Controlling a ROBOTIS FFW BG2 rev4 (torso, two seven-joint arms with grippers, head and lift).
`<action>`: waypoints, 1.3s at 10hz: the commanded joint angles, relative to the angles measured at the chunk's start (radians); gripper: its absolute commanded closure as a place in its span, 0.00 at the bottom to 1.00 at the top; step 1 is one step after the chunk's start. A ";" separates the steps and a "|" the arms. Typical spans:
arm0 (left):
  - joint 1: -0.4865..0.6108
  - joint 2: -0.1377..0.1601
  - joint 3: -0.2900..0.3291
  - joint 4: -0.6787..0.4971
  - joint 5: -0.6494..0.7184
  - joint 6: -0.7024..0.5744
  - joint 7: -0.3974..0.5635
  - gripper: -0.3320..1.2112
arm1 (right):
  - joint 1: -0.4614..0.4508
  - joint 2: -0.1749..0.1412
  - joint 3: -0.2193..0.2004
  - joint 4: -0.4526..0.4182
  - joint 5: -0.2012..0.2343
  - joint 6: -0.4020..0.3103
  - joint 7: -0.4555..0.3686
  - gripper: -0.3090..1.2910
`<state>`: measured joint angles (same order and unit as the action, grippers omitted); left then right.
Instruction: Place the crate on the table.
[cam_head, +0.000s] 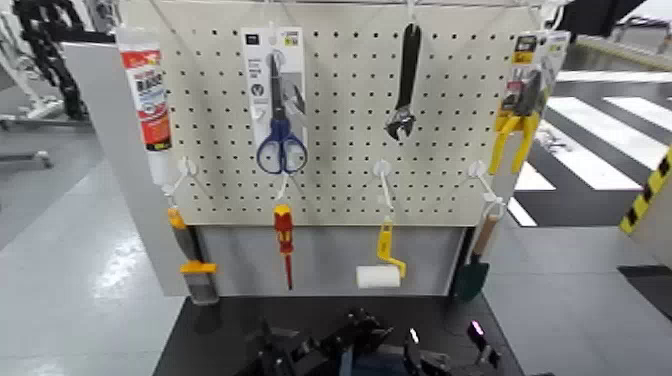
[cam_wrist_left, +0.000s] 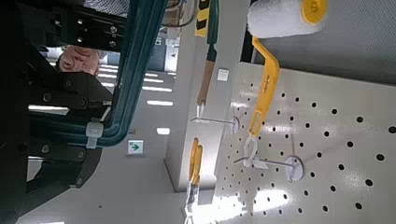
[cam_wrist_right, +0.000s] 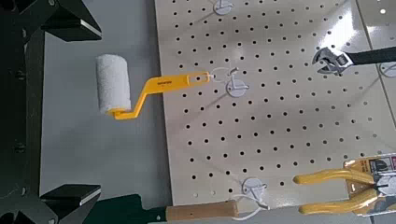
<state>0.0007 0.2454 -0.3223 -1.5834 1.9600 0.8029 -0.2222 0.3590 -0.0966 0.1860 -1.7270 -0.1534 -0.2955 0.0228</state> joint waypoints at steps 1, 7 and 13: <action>0.002 0.000 0.000 0.000 0.000 -0.007 0.001 0.99 | 0.000 -0.002 0.000 0.003 0.000 -0.001 0.000 0.28; -0.002 0.000 0.051 0.000 -0.003 -0.007 0.050 0.99 | -0.002 -0.002 0.001 0.006 -0.003 -0.001 -0.001 0.28; -0.062 0.015 0.092 0.045 -0.024 -0.010 0.060 0.99 | -0.003 -0.002 0.004 0.012 -0.006 -0.004 -0.001 0.28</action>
<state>-0.0530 0.2572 -0.2271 -1.5483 1.9360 0.7918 -0.1621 0.3560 -0.0981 0.1899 -1.7154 -0.1594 -0.2984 0.0215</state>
